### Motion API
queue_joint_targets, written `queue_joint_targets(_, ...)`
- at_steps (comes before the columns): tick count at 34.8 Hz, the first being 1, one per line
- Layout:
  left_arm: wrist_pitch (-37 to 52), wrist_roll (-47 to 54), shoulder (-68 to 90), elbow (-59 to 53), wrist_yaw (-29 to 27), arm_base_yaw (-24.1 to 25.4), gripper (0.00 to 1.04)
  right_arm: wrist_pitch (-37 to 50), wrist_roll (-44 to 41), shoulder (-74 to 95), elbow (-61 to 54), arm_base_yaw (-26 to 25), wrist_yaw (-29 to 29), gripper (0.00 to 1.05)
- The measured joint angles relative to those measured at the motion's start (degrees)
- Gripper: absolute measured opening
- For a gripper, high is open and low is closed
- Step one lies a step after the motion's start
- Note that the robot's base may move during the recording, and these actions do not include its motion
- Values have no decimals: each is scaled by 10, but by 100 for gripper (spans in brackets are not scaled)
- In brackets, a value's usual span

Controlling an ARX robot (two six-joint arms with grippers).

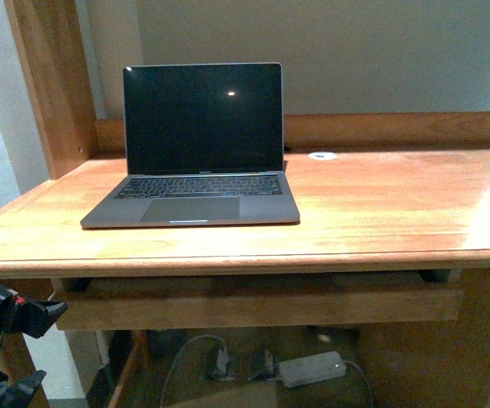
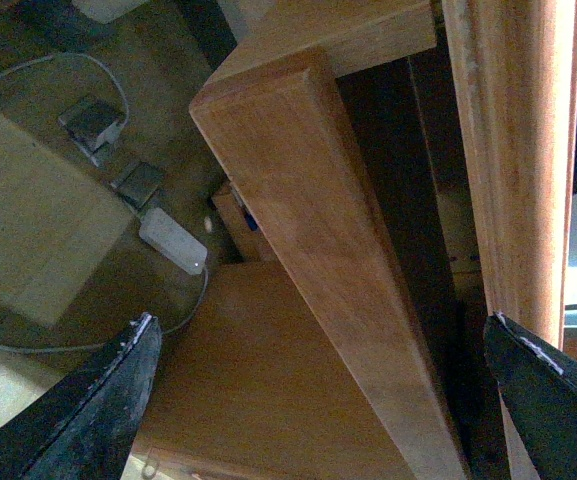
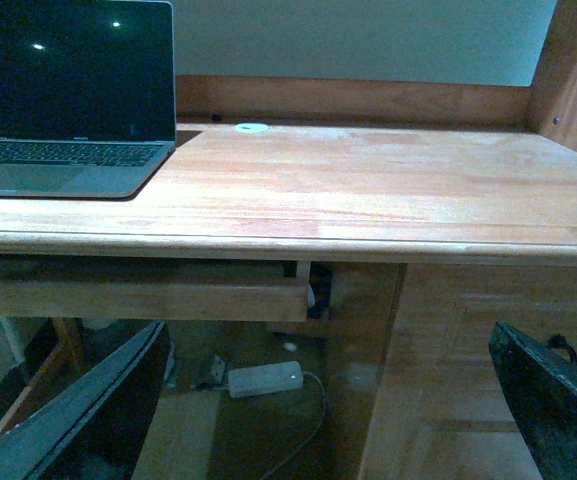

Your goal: Place mouse

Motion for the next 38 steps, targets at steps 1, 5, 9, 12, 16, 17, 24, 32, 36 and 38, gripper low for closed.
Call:
queue_joint_targets(1, -1, 0, 0, 0, 0, 0, 98, 0, 0, 0, 0, 0, 0, 98)
queue_joint_targets(5, -4, 1, 1, 3, -5, -2, 98, 0, 0, 0, 0, 0, 0, 98)
queue_joint_targets(9, -16, -6, 70, 82, -35, -25, 98, 0, 0, 0, 0, 0, 0, 98)
queue_joint_targets(12, -25, -19, 99, 99, -40, -24, 98, 0, 0, 0, 0, 0, 0, 98)
queue_joint_targets(16, -17, -28, 114, 133, -25, -25, 98, 0, 0, 0, 0, 0, 0, 98)
queue_joint_targets(17, -17, -28, 114, 141, -20, -27, 98, 0, 0, 0, 0, 0, 0, 98)
queue_joint_targets(24, -48, -34, 145, 190, -6, -40, 98, 0, 0, 0, 0, 0, 0, 98)
queue_joint_targets(32, -67, -43, 179, 248, -9, -45, 98, 0, 0, 0, 0, 0, 0, 98)
queue_joint_targets(36, -45, -51, 193, 257, 0, -45, 88, 0, 0, 0, 0, 0, 0, 98)
queue_joint_targets(38, -32, -59, 195, 257, 2, -45, 78, 0, 0, 0, 0, 0, 0, 98)
